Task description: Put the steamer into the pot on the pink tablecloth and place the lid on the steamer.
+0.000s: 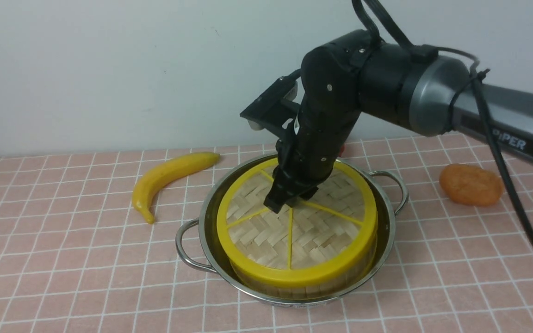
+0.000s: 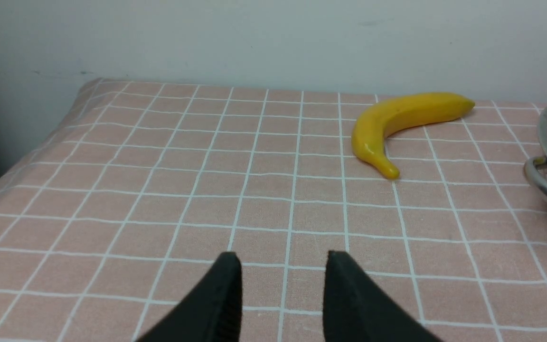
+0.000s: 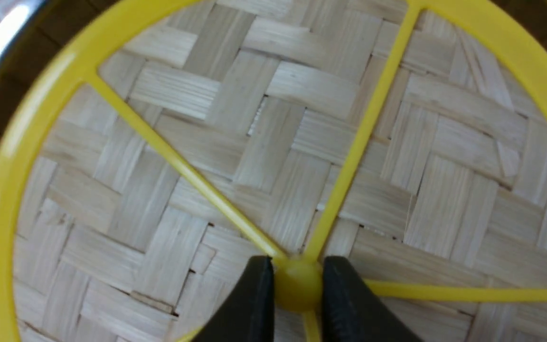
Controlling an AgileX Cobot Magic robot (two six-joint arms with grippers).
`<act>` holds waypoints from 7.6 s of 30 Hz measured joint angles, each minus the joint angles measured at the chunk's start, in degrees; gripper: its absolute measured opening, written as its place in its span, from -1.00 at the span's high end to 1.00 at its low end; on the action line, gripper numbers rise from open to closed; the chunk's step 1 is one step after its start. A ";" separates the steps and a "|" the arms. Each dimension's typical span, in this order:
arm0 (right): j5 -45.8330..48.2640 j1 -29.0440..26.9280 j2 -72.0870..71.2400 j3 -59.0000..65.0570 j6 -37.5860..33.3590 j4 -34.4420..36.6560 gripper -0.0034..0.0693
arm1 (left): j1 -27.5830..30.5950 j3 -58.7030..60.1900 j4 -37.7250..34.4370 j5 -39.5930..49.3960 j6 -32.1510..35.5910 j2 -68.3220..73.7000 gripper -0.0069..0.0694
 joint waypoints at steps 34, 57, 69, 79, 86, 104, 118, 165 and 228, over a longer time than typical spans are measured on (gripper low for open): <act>-0.83 -0.17 -2.07 0.13 -0.76 -0.87 0.52 | 0.00 0.00 0.00 0.00 0.00 0.00 0.18; -0.34 -0.76 -3.45 0.13 -2.11 2.40 0.52 | 0.00 0.00 0.00 0.00 0.00 0.00 0.18; 2.05 -0.76 -6.23 0.13 -2.31 3.33 0.52 | 0.00 0.00 0.00 0.00 0.00 0.00 0.18; 2.90 -0.70 -8.86 0.13 -2.31 8.06 0.52 | 0.00 0.00 0.00 0.00 0.00 0.00 0.18; 2.85 -1.03 -5.37 0.13 -2.31 7.52 0.52 | 0.00 0.00 0.00 0.00 0.00 0.00 0.18; 0.85 -4.99 -3.33 0.29 -4.82 10.10 0.52 | 0.00 0.00 0.00 0.00 0.00 0.00 0.18; -0.38 -4.73 -2.79 0.29 -5.98 10.37 0.52 | 0.00 0.00 0.00 0.00 0.00 0.00 0.18; -1.66 -4.68 -0.16 0.29 -20.18 11.51 0.52 | 0.00 0.00 0.00 0.00 0.00 0.00 0.18; -17.99 -6.38 -40.00 27.22 -6.73 15.42 0.89 | 0.00 0.00 0.00 0.00 0.00 0.00 0.18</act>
